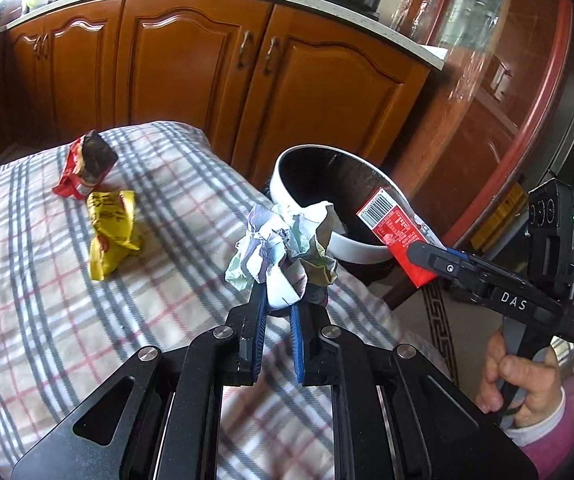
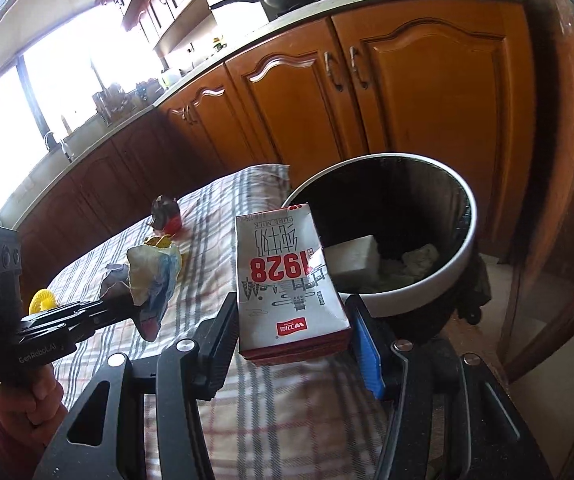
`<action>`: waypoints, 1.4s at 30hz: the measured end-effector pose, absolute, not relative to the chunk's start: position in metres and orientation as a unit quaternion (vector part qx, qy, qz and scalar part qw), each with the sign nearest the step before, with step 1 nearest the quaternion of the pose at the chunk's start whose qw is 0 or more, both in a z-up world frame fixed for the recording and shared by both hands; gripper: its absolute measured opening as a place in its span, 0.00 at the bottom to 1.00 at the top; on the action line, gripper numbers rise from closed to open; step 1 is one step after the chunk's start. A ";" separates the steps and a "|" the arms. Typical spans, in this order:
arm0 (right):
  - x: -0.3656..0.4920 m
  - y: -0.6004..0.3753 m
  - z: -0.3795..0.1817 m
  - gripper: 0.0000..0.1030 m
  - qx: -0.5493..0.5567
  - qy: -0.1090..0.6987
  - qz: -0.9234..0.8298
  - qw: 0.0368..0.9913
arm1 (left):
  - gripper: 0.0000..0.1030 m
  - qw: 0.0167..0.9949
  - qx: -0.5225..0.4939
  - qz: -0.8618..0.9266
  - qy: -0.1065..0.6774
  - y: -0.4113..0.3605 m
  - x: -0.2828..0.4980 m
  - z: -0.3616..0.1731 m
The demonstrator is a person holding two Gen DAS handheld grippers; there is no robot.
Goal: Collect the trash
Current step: 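Carry the crumpled paper and red-and-white box over the bin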
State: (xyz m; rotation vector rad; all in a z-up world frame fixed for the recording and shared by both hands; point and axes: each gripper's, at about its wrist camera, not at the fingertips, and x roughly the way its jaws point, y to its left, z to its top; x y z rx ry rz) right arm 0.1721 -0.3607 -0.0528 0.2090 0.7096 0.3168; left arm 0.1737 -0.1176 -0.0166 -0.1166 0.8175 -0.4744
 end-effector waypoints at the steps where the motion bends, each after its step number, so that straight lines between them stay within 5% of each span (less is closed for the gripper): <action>1: 0.172 -0.363 -0.053 0.52 0.103 0.345 0.153 0.920 | 0.10 0.889 -0.055 -0.230 0.393 -0.119 0.175 -0.016; 42: 0.228 -0.423 -0.049 0.52 0.116 0.344 0.101 0.926 | 0.10 0.877 -0.007 -0.261 0.403 -0.207 0.251 -0.004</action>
